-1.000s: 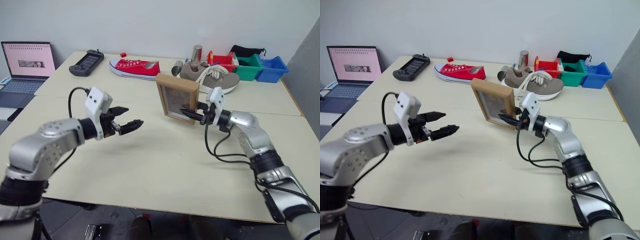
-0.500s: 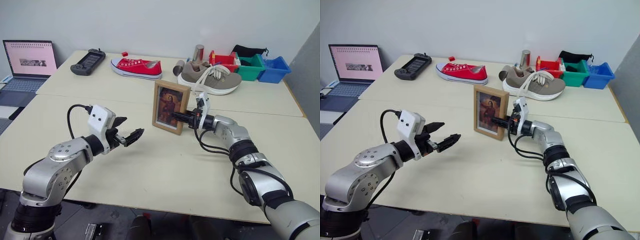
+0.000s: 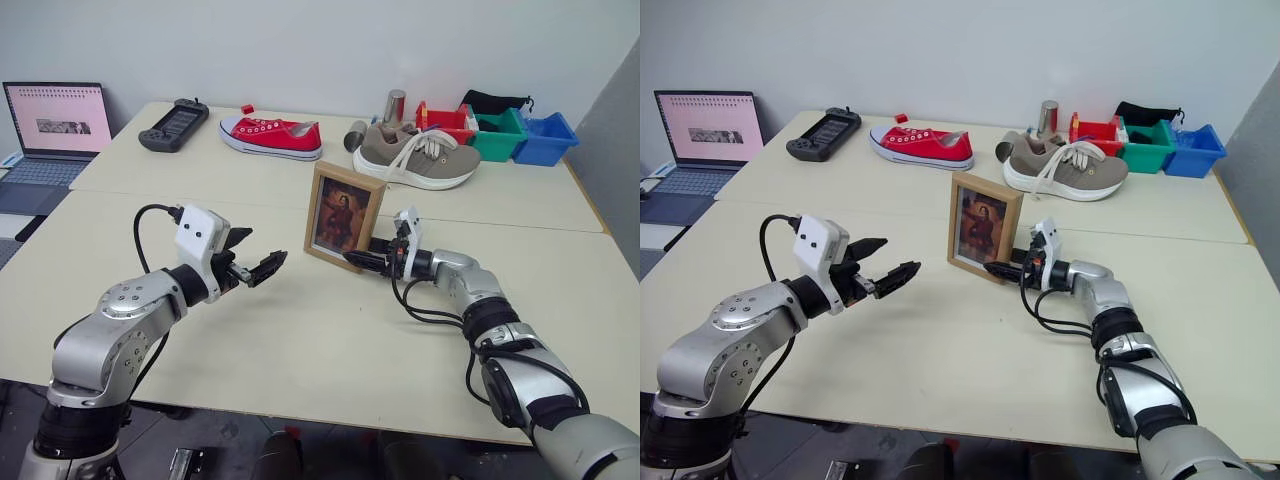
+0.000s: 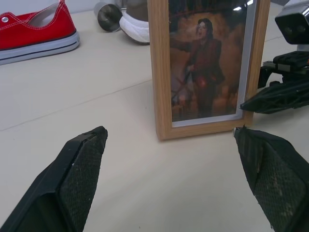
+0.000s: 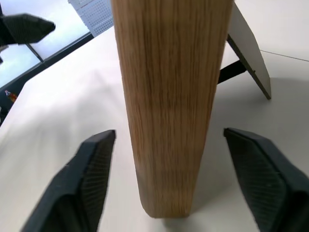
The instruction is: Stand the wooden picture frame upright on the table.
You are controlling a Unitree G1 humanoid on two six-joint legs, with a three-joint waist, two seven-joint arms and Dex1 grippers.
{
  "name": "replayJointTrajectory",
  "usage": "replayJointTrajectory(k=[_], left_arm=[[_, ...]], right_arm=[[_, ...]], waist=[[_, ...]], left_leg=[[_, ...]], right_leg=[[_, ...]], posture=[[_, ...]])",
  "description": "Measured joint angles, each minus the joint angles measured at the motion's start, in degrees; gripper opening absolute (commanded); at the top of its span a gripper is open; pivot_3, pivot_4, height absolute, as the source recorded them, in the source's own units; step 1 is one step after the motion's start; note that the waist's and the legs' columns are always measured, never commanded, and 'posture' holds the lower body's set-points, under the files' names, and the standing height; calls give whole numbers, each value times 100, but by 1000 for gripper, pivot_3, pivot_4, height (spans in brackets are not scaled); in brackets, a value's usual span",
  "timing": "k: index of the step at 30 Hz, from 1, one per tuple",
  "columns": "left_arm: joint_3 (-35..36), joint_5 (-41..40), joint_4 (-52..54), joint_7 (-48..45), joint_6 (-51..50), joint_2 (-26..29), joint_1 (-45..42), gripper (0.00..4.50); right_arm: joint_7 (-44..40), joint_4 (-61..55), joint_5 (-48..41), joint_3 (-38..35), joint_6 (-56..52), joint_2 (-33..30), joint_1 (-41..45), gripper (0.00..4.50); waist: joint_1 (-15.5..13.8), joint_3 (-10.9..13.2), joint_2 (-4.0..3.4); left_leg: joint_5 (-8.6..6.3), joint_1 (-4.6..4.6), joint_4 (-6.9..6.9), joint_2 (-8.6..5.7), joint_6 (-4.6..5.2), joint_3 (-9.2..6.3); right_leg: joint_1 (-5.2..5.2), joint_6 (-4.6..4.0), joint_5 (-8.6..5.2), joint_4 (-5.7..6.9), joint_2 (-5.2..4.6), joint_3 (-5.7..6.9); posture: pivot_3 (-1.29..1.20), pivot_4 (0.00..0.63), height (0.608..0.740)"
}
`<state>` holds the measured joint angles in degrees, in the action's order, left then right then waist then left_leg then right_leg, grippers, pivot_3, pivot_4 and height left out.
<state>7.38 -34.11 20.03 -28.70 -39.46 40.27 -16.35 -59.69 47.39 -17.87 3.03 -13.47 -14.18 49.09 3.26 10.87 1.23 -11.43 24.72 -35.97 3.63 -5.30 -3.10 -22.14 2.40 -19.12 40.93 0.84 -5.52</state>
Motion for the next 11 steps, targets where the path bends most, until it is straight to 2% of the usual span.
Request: replayJointTrajectory(k=[3, 7, 9, 11], left_arm=[[-46, 31, -92, -128, -9, -3, -26, 4500], [-8, 117, -334, -208, -9, 22, -95, 4500], [58, 159, -500, -242, -9, 47, -124, 4500], [147, 215, -678, -332, 6, 128, -139, 4500]], right_arm=[[-82, -749, 135, 62, -138, -448, -494, 4487], [-255, -2226, 493, 262, -217, -1496, -1526, 4487], [-252, -3156, 455, 164, -665, -2008, -2029, 4487], [-155, -4377, 59, -190, -1417, -2374, -2492, 4487]], waist=[[-31, 0, 0], [-97, 1, -2], [-106, 2, -3], [-50, 2, -3]], left_leg=[[0, 1, 0, -4, 0, -3], [-1, 5, 2, -7, 0, -1], [-1, 5, 2, -5, 1, -1], [-1, 1, 2, 4, 1, 0]], right_leg=[[2, 0, 0, 0, -2, 0], [1, 1, -1, -6, -4, -1], [-1, 1, -1, -7, -3, -1], [-1, 1, -1, -6, 5, -3]], posture=[[0, 150, 740], [0, 150, 740], [0, 150, 740], [0, 150, 740]])
